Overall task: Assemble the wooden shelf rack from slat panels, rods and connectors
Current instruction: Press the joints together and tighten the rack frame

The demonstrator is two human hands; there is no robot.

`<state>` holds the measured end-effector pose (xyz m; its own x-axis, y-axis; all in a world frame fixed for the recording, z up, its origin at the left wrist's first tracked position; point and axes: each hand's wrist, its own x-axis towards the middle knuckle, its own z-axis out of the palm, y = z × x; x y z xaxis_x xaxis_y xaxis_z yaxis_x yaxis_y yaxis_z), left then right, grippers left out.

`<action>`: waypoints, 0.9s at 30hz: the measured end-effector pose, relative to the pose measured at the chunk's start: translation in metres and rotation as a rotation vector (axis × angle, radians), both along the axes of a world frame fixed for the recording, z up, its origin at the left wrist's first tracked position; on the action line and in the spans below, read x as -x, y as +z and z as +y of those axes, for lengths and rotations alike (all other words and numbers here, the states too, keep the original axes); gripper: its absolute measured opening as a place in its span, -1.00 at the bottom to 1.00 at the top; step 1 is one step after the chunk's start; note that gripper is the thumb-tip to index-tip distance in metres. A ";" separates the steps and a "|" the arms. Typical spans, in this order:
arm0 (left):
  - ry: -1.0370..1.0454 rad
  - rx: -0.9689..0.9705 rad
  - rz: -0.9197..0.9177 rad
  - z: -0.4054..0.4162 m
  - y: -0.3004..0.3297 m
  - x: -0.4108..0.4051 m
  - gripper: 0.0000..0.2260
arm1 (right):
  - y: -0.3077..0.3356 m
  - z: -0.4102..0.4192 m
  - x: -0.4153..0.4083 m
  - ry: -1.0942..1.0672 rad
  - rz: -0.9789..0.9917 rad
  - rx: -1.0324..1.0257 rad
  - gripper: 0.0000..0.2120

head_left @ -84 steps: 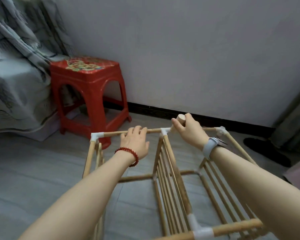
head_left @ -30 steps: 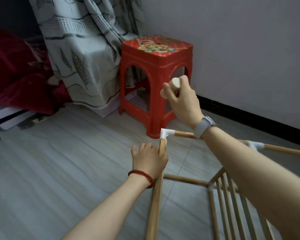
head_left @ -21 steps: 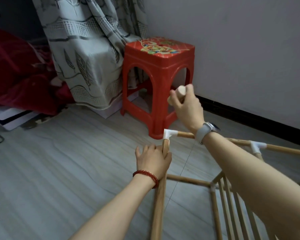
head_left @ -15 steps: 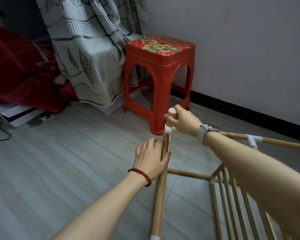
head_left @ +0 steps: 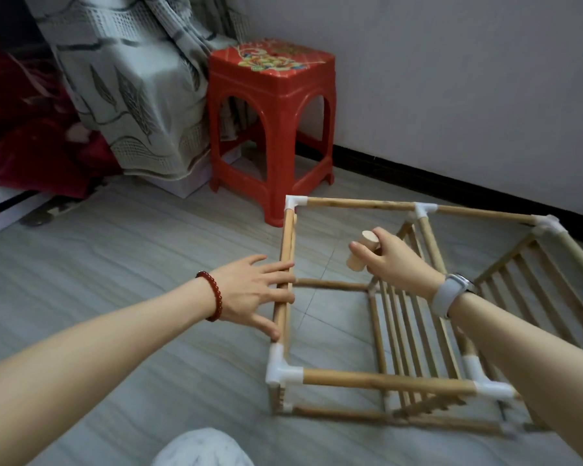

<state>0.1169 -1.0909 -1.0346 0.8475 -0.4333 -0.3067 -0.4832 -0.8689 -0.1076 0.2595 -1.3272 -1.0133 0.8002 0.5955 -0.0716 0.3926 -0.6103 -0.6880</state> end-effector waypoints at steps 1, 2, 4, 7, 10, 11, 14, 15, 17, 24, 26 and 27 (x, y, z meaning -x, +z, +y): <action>-0.011 -0.014 -0.024 -0.002 0.000 0.000 -0.29 | 0.001 -0.010 0.005 -0.019 -0.007 0.000 -0.73; -0.022 -0.033 -0.050 -0.003 0.001 0.001 -0.29 | 0.002 -0.018 0.008 -0.031 -0.018 0.002 -0.75; -0.042 -0.065 -0.098 -0.007 0.000 0.005 -0.28 | 0.005 -0.036 0.018 -0.053 -0.037 0.001 -0.77; -0.022 -0.054 -0.152 -0.018 -0.003 0.014 -0.28 | 0.011 -0.056 0.025 -0.090 -0.048 0.013 -0.73; 0.031 -0.015 -0.207 -0.047 -0.006 0.024 -0.25 | 0.024 -0.070 0.032 -0.120 -0.084 0.031 -0.72; 0.058 -0.009 -0.212 -0.058 -0.006 0.025 -0.23 | 0.028 -0.072 0.033 -0.125 -0.092 0.049 -0.72; 0.148 0.007 -0.255 -0.104 -0.011 0.018 -0.22 | 0.037 -0.090 0.039 -0.156 -0.104 0.114 -0.69; 0.183 0.034 -0.266 -0.122 -0.013 0.013 -0.21 | 0.041 -0.100 0.042 -0.170 -0.100 0.122 -0.67; 0.263 0.119 -0.252 -0.160 -0.015 0.002 -0.19 | 0.043 -0.121 0.050 -0.205 -0.131 0.133 -0.64; 0.328 0.332 -0.243 -0.288 -0.028 -0.037 -0.52 | 0.052 -0.230 0.060 -0.248 -0.212 0.368 -0.72; 0.291 0.329 -0.253 -0.307 -0.029 -0.049 -0.62 | 0.071 -0.253 0.051 -0.322 -0.445 0.401 -0.71; 0.285 0.316 -0.264 -0.308 -0.029 -0.052 -0.64 | 0.080 -0.256 0.047 -0.391 -0.571 0.275 -0.70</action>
